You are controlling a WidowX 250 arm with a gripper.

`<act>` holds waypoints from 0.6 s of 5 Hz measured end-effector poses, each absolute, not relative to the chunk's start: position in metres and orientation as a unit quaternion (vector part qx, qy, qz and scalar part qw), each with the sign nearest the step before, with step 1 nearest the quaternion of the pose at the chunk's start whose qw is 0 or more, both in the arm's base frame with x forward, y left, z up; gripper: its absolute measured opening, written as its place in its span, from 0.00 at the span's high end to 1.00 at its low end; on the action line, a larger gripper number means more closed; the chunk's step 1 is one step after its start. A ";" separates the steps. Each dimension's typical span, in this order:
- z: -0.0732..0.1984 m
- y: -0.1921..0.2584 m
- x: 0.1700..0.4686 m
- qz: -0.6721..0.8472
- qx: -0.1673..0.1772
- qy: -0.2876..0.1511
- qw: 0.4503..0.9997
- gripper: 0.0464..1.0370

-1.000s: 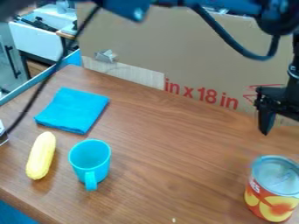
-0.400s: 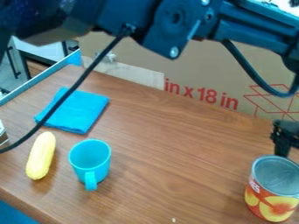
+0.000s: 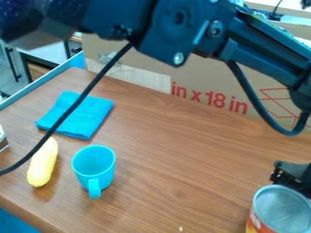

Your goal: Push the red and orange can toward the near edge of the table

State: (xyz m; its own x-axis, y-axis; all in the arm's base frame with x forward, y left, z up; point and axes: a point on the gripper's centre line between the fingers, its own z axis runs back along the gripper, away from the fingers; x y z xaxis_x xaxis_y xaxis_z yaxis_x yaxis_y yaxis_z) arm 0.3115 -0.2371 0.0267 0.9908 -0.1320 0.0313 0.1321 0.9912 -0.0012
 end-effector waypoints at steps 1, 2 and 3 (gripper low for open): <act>0.039 -0.227 0.292 -0.054 -0.012 -0.014 0.998 0.04; 0.051 -0.221 0.274 -0.040 -0.021 -0.014 0.999 0.04; 0.051 -0.217 0.258 -0.028 -0.040 0.000 0.999 0.04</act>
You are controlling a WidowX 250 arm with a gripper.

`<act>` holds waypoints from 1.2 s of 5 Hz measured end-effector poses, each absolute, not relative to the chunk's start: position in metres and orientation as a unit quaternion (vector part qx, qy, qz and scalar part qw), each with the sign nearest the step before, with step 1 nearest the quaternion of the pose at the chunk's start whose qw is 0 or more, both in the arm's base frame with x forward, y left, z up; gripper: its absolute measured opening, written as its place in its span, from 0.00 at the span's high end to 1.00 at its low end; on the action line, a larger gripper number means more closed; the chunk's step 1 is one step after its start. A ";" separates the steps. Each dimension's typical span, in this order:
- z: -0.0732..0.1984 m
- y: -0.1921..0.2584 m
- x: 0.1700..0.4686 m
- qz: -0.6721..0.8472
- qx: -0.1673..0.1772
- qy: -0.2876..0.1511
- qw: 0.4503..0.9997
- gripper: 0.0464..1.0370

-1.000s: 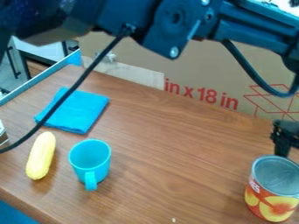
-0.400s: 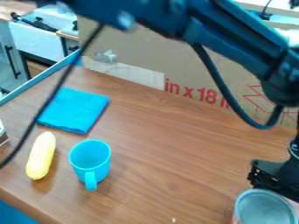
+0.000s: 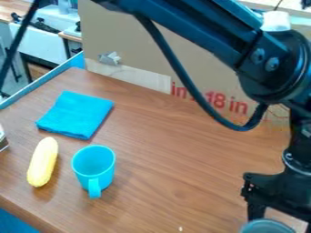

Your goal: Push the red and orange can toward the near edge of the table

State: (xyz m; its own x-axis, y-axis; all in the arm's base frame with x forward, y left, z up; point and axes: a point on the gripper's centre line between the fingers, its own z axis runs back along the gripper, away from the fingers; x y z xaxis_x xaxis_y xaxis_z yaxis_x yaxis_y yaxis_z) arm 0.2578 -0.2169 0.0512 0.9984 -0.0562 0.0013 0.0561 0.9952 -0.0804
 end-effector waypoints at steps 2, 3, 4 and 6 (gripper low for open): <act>0.054 -0.205 0.253 -0.028 -0.042 0.028 0.998 0.04; 0.082 -0.195 0.266 -0.031 -0.051 0.015 0.998 0.04; 0.117 -0.171 0.270 -0.037 -0.037 0.002 0.999 0.04; 0.154 -0.105 0.255 -0.021 -0.015 0.021 0.999 0.04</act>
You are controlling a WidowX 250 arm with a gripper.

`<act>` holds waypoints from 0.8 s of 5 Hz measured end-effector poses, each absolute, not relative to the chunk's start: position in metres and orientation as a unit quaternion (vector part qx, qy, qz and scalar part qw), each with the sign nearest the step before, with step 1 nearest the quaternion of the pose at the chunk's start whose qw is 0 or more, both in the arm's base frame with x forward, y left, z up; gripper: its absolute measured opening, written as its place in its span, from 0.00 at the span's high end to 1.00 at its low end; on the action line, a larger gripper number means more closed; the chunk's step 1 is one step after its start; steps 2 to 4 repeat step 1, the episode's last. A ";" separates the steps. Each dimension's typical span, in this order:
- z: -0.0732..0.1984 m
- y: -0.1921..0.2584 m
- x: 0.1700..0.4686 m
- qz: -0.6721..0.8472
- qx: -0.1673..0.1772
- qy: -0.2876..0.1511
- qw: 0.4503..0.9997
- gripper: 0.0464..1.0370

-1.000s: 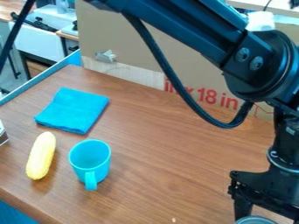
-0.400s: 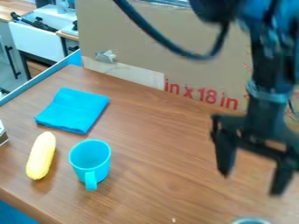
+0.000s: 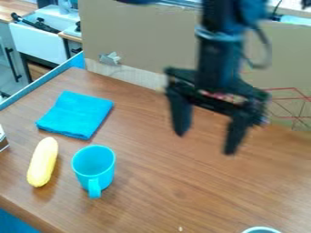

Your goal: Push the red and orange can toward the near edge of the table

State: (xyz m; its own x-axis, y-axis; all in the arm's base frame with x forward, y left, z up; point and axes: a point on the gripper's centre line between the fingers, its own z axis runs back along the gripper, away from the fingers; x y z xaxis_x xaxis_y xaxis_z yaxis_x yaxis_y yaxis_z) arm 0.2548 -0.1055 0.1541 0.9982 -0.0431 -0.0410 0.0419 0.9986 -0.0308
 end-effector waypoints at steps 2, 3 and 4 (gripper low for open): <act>0.156 -0.081 0.236 -0.025 -0.006 0.060 0.998 0.04; 0.156 -0.081 0.236 -0.025 -0.006 0.060 0.998 0.04; 0.156 -0.081 0.236 -0.025 -0.006 0.060 0.998 0.04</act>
